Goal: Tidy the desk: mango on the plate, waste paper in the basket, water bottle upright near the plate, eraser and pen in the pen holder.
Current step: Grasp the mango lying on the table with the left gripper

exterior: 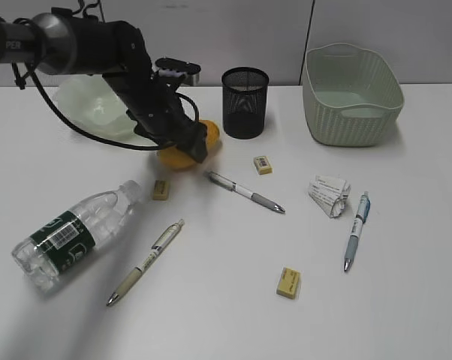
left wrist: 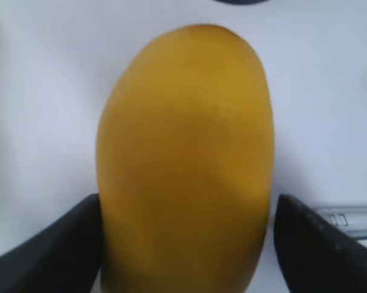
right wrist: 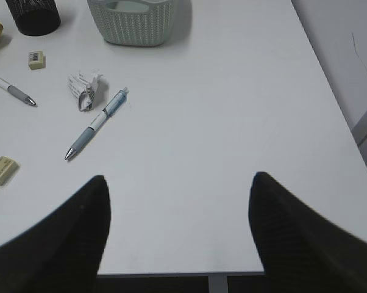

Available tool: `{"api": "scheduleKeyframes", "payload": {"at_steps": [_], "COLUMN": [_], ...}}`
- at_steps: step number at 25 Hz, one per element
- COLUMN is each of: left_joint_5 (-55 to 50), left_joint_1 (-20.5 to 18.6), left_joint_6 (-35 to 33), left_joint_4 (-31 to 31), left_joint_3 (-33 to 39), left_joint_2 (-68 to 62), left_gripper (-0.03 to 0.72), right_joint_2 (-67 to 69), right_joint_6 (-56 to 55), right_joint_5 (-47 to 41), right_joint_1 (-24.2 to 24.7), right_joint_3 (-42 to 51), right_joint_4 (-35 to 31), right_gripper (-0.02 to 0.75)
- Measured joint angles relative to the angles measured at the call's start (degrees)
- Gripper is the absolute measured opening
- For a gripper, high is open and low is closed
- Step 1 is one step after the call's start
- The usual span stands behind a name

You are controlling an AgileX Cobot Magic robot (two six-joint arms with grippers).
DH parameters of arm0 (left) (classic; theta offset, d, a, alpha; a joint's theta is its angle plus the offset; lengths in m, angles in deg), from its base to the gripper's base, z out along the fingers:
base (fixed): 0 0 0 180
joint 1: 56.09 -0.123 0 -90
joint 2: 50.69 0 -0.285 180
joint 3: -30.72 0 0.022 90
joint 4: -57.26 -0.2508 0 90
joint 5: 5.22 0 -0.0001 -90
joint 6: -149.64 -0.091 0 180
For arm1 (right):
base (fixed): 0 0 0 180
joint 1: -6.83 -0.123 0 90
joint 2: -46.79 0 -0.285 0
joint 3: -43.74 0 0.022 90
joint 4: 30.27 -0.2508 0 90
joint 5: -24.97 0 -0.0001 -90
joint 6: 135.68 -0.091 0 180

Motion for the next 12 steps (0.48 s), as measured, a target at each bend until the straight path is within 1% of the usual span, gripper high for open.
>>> {"api": "scheduleKeyframes", "payload": {"at_steps": [1, 3, 8, 12], "left_joint_5": [0.44, 0.94, 0.85, -1.78], "left_joint_1": [0.11, 0.19, 0.19, 0.19], "left_joint_6": [0.00, -0.06, -0.11, -0.13], "left_joint_4": [0.02, 0.02, 0.08, -0.44], "left_joint_3": [0.00, 0.00, 0.00, 0.00], "left_joint_2": [0.00, 0.00, 0.00, 1.51], "left_gripper": [0.652, 0.580, 0.572, 0.572], "right_joint_2": [0.00, 0.00, 0.00, 0.00], "right_joint_6": [0.00, 0.00, 0.00, 0.00], "right_joint_5": [0.00, 0.00, 0.00, 0.00], "right_joint_1": [0.00, 0.00, 0.00, 0.00], "right_joint_3": [0.00, 0.00, 0.00, 0.00], "right_joint_4": [0.00, 0.00, 0.00, 0.00], "right_gripper": [0.561, 0.561, 0.561, 0.561]}}
